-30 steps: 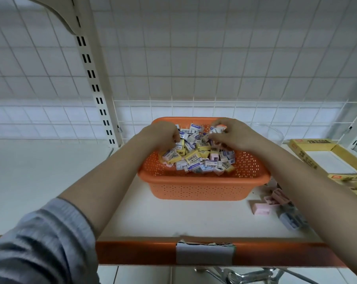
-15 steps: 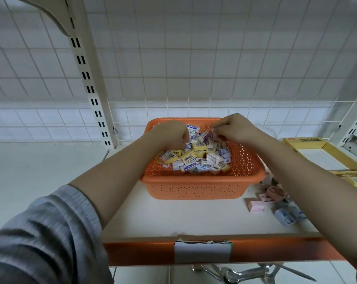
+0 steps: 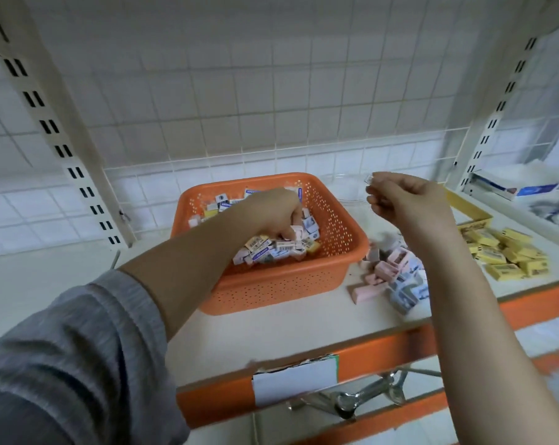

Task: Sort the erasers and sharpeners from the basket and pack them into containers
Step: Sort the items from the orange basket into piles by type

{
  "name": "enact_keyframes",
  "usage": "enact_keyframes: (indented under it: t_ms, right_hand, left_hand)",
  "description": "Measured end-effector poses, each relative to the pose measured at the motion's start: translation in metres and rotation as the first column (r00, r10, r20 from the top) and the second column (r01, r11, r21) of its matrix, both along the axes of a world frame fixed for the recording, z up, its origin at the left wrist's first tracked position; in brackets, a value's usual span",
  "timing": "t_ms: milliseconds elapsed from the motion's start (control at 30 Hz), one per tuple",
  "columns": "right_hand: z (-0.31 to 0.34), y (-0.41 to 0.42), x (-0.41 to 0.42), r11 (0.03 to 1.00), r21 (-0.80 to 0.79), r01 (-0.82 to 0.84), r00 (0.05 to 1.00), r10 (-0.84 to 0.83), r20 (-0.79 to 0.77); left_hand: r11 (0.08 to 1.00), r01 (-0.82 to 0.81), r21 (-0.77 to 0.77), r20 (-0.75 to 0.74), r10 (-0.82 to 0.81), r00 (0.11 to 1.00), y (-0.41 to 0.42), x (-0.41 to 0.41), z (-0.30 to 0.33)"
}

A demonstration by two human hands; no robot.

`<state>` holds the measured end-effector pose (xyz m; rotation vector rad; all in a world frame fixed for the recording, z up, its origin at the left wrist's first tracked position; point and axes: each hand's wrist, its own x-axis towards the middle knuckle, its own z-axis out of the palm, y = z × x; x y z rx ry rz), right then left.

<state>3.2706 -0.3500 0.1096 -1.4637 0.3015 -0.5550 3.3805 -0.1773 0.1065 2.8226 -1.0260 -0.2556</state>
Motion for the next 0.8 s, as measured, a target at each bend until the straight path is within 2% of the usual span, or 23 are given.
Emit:
enact_keyframes:
  t_ms: [133, 200, 300, 433, 600, 800]
  right_hand:
    - [-0.004, -0.022, -0.021, 0.998, 0.056, 0.035, 0.999, -0.035, -0.009]
    - [-0.005, -0.036, -0.031, 0.998, 0.051, 0.044, 0.999, -0.043, -0.020]
    - [-0.008, -0.061, -0.046, 0.998, 0.048, 0.048, 0.999, -0.047, -0.022]
    - [-0.014, -0.106, -0.065, 0.999, 0.036, 0.037, 0.999, -0.035, -0.036]
    - [-0.026, -0.172, -0.079, 0.996, -0.065, -0.067, 0.994, 0.060, -0.092]
    - [-0.035, -0.219, -0.090, 0.971, -0.169, -0.171, 0.981, 0.151, -0.125]
  left_hand:
    - [0.989, -0.015, -0.149, 0.131, 0.034, 0.991, -0.007, -0.018, 0.029]
    - [0.963, -0.029, -0.268, 0.127, 0.065, 0.990, -0.015, -0.032, 0.039]
    - [0.882, -0.080, -0.464, 0.056, 0.119, 0.991, -0.036, -0.059, 0.039]
    - [0.759, -0.110, -0.642, 0.080, 0.210, 0.974, -0.078, -0.104, 0.016]
    - [0.673, -0.297, -0.678, -0.002, 0.402, 0.916, -0.136, -0.153, -0.033]
    - [0.704, -0.419, -0.574, -0.008, 0.507, 0.862, -0.166, -0.173, -0.065]
